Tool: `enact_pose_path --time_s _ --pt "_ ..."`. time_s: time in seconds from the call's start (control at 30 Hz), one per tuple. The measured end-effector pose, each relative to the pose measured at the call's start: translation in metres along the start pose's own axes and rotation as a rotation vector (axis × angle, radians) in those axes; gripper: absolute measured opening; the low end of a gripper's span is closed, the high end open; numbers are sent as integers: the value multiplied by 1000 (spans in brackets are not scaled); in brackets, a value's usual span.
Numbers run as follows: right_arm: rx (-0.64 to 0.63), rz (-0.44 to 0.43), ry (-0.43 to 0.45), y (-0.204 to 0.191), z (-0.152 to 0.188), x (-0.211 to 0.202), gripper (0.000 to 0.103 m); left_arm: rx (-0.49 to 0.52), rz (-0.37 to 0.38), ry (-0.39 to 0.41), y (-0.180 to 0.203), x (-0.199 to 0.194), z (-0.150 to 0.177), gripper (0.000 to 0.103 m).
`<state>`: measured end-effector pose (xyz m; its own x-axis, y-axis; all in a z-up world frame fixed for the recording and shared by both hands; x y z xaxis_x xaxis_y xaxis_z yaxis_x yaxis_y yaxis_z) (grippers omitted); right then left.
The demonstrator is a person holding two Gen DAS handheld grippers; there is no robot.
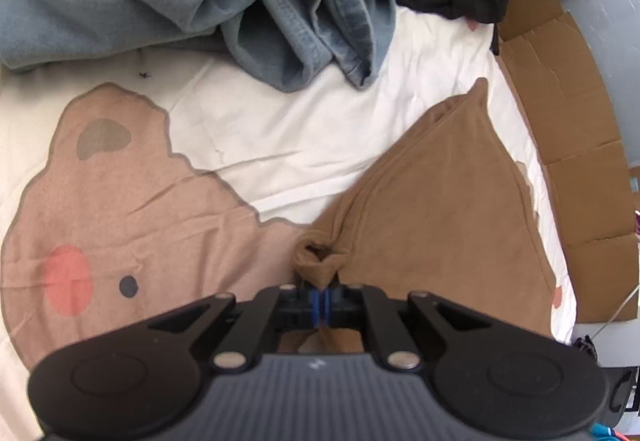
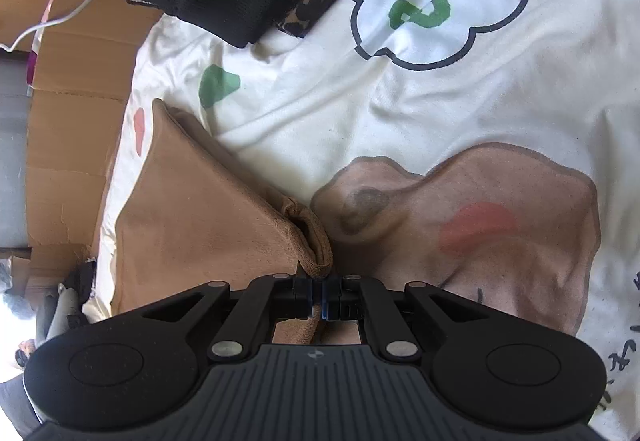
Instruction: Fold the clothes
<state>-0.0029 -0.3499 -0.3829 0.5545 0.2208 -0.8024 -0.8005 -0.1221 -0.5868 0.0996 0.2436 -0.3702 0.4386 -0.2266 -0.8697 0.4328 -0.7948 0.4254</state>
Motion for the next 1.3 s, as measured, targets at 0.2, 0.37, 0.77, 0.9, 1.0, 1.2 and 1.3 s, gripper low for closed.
enact_pose_path --time_s 0.2,0.37,0.77,0.9,1.0,1.2,1.3 --pt "73 -27 -30 11 -3 6 4 23 -6 -14 -3 4 -4 3" --pt "-2 -36 3 0 -3 -3 4 -2 21 34 -4 -8 -11 3" --pt "-20 1 -14 7 -4 6 4 -87 30 22 -16 -2 -9 4" --pt "-22 13 -34 12 -6 6 14 -154 33 -30 -25 8 -9 11" --pt "-27 0 -7 12 -10 -9 19 -155 40 -24 -26 4 -10 16" --pt "-115 -60 59 -10 -12 -41 19 -152 30 -2 -33 -5 -9 23" --pt "-168 -79 52 -27 -6 -44 19 -144 32 -5 -34 -5 -9 23"
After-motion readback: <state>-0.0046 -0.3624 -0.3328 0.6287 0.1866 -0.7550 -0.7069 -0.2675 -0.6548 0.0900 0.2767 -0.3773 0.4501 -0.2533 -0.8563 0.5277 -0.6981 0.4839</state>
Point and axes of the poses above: each gripper's, at about its wrist camera, not at the fingertips, and x roughly the way its jaws point, y to its right, z to its underside, the point moved 8 cm from there along x, roughly the way its jaws point, and after that the axes turned 13 degrees about x, right-handed, at the moved point
